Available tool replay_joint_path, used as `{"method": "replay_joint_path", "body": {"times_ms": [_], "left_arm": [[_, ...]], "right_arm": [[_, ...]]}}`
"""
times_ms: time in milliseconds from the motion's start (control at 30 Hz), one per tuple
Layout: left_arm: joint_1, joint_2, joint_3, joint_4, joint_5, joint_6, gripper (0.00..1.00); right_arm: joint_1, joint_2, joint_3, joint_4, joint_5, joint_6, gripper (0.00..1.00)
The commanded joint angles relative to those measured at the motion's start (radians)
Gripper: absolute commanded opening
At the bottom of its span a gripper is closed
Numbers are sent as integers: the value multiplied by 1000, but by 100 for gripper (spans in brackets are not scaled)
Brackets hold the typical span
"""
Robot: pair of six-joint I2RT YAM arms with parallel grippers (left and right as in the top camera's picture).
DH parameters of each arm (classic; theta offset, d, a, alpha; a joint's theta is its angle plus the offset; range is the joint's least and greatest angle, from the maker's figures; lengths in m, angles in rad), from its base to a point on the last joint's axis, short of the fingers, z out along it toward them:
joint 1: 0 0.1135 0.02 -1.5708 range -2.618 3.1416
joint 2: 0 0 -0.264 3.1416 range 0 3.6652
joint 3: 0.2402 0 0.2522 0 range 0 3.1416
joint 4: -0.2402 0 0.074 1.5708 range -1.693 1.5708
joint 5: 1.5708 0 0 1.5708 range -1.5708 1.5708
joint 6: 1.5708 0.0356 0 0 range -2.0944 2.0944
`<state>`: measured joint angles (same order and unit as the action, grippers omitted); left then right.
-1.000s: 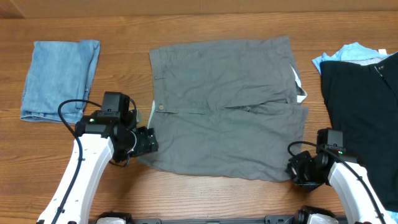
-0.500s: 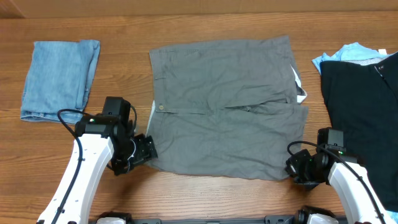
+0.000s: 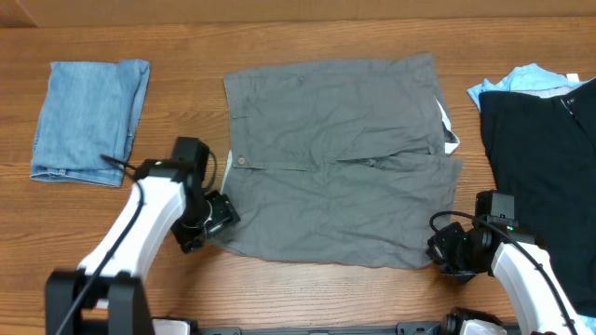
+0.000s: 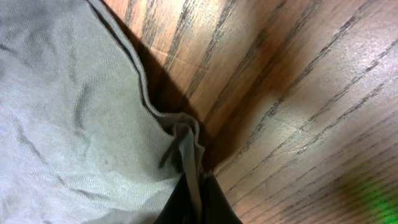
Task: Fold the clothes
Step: 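Grasp the bottom hems of both shorts legs with both grippers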
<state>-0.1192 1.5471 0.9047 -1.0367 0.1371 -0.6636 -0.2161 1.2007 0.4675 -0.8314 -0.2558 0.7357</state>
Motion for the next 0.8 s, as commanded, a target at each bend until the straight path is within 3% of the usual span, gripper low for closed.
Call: {"method": "replay_joint_path", "body": {"times_ms": [0, 233, 300, 367, 400, 433, 567, 767], "left_arm": [[-19, 114, 13, 19, -14, -12, 79], [-19, 185, 13, 59, -19, 14, 77], [-19, 185, 13, 72, -20, 14, 69], [-19, 185, 13, 74, -24, 14, 48], [-19, 185, 13, 73, -26, 19, 18], [-19, 185, 13, 73, -24, 39, 4], [-18, 185, 19, 58, -15, 160, 4], [-18, 185, 68, -14, -18, 164, 4]], "right_arm": [[-2, -5, -8, 7, -8, -7, 4], [-2, -5, -8, 4, -8, -7, 4], [-2, -5, -8, 0, -8, -7, 4], [-2, -5, -8, 0, -8, -8, 4], [-2, -5, -8, 0, -8, -8, 4], [-2, -5, -8, 0, -8, -7, 4], [-2, -5, -6, 0, -45, -34, 4], [-2, -5, 102, -111, -33, -138, 4]]}}
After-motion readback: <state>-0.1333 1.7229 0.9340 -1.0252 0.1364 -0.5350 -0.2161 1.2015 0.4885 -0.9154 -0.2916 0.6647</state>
